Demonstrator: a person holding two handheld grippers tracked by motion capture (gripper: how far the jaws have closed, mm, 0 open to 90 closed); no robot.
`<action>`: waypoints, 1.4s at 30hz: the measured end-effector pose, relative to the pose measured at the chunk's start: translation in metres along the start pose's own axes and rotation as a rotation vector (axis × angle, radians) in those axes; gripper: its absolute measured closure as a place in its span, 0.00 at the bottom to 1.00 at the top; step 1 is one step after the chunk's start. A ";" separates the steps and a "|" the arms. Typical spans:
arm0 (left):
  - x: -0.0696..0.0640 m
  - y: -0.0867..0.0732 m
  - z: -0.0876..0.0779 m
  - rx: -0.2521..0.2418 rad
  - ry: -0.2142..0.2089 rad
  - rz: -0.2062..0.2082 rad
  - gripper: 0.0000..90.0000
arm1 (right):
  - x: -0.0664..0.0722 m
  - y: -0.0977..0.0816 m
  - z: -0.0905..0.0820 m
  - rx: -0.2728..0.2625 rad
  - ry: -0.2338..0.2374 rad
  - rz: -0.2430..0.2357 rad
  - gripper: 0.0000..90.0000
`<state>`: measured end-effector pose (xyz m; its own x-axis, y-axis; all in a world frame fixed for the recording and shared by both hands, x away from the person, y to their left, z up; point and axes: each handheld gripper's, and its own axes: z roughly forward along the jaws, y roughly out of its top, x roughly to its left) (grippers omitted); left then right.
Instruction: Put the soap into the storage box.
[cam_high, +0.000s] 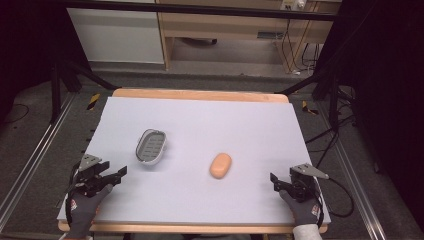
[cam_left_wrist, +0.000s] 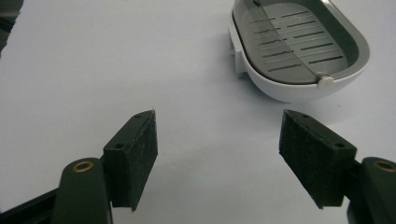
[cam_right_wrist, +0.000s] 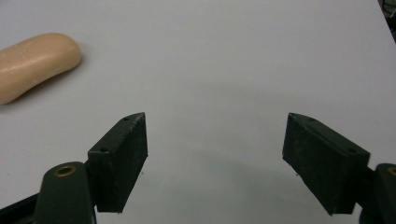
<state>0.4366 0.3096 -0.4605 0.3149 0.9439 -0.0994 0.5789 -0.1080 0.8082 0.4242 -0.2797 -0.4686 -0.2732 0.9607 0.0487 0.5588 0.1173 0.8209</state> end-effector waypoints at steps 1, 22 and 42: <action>-0.001 0.000 0.000 0.001 0.001 0.002 0.32 | 0.001 -0.001 -0.001 -0.007 0.000 -0.001 0.25; -0.029 0.007 -0.002 0.000 -0.034 0.062 0.35 | 0.010 -0.007 0.000 -0.015 -0.018 -0.030 0.30; -0.064 0.015 0.002 -0.011 -0.110 0.099 0.34 | 0.012 -0.006 -0.001 -0.016 -0.015 -0.026 0.29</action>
<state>0.4273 0.2472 -0.4431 0.4506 0.8890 -0.0814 0.5330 -0.1947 0.8234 0.4168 -0.2691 -0.4725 -0.2757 0.9611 0.0193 0.5393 0.1380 0.8307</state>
